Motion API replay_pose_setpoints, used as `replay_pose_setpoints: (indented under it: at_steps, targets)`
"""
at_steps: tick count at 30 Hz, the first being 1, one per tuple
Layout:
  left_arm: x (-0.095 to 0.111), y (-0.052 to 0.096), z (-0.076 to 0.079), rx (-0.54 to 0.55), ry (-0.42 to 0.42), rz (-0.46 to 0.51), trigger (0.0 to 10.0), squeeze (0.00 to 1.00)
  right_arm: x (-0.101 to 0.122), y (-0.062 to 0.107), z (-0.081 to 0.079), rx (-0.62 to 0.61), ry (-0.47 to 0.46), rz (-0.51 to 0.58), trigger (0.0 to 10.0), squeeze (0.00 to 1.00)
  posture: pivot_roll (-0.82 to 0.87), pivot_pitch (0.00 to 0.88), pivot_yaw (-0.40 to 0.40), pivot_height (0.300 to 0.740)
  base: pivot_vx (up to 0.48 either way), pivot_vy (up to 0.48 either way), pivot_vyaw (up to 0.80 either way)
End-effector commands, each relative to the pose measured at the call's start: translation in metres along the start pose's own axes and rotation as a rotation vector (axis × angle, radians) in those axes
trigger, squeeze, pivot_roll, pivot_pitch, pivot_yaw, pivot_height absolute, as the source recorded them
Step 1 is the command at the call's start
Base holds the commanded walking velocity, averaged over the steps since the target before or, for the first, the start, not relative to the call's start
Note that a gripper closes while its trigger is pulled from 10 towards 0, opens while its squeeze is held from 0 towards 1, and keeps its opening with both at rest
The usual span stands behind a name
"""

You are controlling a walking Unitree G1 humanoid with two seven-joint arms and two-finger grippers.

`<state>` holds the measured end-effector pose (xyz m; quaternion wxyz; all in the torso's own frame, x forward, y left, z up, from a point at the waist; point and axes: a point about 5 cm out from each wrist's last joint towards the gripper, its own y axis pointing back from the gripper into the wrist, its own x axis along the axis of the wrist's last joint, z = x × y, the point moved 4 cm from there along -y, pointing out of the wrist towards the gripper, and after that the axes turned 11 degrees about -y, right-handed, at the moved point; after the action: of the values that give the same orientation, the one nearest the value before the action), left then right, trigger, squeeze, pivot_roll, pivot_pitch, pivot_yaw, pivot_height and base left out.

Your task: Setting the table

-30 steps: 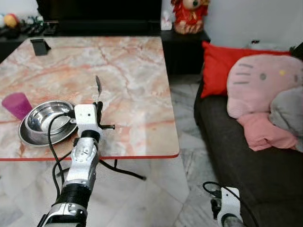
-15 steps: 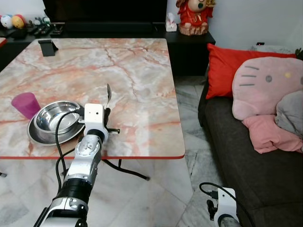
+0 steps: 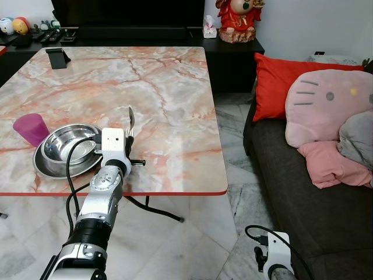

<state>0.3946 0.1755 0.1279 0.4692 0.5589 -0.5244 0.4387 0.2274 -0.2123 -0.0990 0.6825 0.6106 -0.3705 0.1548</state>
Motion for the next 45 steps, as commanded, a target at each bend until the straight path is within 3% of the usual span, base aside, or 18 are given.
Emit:
replay_pose_setpoints:
  at_steps: [1,7,17,22,24,26,32,45]
  targets:
    - [-0.001,0.0,-0.001,0.01,0.035,-0.023,10.0,0.0,-0.003,0.0,-0.001,0.0,0.004,-0.017,10.0,0.0,0.02,0.067,-0.013,0.74,0.0,0.0,0.0]
    - [-0.001,0.0,-0.004,0.029,0.019,-0.052,10.0,0.0,-0.004,0.0,0.0,-0.001,0.005,-0.019,10.0,0.0,0.03,0.068,-0.012,0.74,0.0,0.0,0.0]
    - [0.009,-0.001,0.003,-0.015,-0.015,-0.049,10.0,0.0,-0.004,0.001,0.0,-0.001,0.006,-0.021,10.0,0.0,0.03,0.069,-0.01,0.74,0.0,0.0,0.0]
    - [0.004,0.0,0.001,0.002,-0.027,-0.1,10.0,0.0,-0.005,0.001,-0.001,-0.001,0.004,-0.022,10.0,0.0,0.03,0.068,-0.009,0.74,0.0,0.0,0.0]
    - [-0.001,0.001,-0.002,0.026,-0.046,-0.153,10.0,0.0,-0.006,0.001,0.0,-0.001,0.005,-0.024,10.0,0.0,0.03,0.069,-0.008,0.74,0.0,0.0,0.0]
    - [0.003,0.001,-0.002,0.031,-0.113,-0.166,10.0,0.0,-0.006,0.001,0.0,-0.002,0.006,-0.025,10.0,0.0,0.03,0.069,-0.008,0.74,0.0,0.0,0.0]
    - [0.007,0.002,0.001,0.033,-0.201,-0.214,10.0,0.0,-0.007,0.001,0.0,-0.002,0.009,-0.028,10.0,0.0,0.03,0.069,-0.008,0.74,0.0,0.0,0.0]
    - [0.015,0.005,0.019,-0.008,-0.177,-0.217,10.0,0.0,-0.007,0.001,0.001,-0.011,0.01,-0.029,10.0,0.0,0.03,0.071,-0.007,0.74,0.0,0.0,0.0]
